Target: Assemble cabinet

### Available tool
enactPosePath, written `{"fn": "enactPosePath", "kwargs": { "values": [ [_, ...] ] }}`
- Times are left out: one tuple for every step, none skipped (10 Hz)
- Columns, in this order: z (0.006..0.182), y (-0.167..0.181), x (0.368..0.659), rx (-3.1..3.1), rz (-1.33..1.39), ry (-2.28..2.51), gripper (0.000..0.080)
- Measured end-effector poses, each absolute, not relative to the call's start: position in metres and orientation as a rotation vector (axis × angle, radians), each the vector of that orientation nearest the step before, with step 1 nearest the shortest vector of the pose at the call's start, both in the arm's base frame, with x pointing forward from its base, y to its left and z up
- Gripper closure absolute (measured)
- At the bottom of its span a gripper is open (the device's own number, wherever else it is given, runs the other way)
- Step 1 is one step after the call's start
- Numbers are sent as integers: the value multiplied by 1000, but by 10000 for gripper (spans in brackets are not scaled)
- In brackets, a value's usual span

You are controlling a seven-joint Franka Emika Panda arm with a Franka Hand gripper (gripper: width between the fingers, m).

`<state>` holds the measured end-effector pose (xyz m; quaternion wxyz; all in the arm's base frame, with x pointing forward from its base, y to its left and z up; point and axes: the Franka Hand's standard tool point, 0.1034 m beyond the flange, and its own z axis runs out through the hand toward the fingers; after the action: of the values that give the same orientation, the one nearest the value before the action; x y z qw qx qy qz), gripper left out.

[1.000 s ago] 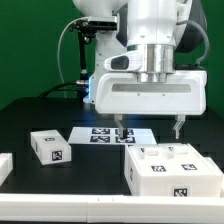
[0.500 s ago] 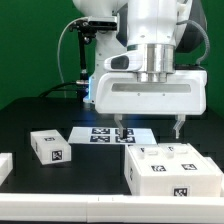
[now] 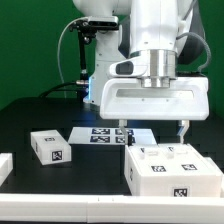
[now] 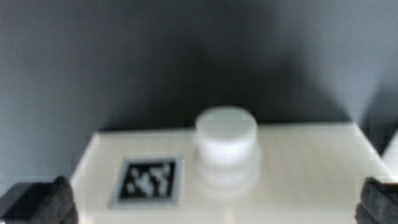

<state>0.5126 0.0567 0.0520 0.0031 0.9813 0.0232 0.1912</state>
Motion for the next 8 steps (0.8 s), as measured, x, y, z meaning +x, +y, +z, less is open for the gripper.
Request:
{"fn": "enactPosePath", "kwargs": {
  "values": [
    [50, 55, 511, 3061, 649, 88, 2],
    [47, 54, 510, 3060, 638, 99, 2],
    [46, 52, 514, 3058, 636, 106, 2],
    [42, 52, 515, 3056, 633, 113, 2],
    [35, 54, 515, 3057, 627, 116, 2],
    [31, 56, 514, 3060, 617, 117, 2],
    [28, 56, 513, 3060, 609, 120, 2],
    [25, 57, 513, 3060, 605, 124, 2]
  ]
}}
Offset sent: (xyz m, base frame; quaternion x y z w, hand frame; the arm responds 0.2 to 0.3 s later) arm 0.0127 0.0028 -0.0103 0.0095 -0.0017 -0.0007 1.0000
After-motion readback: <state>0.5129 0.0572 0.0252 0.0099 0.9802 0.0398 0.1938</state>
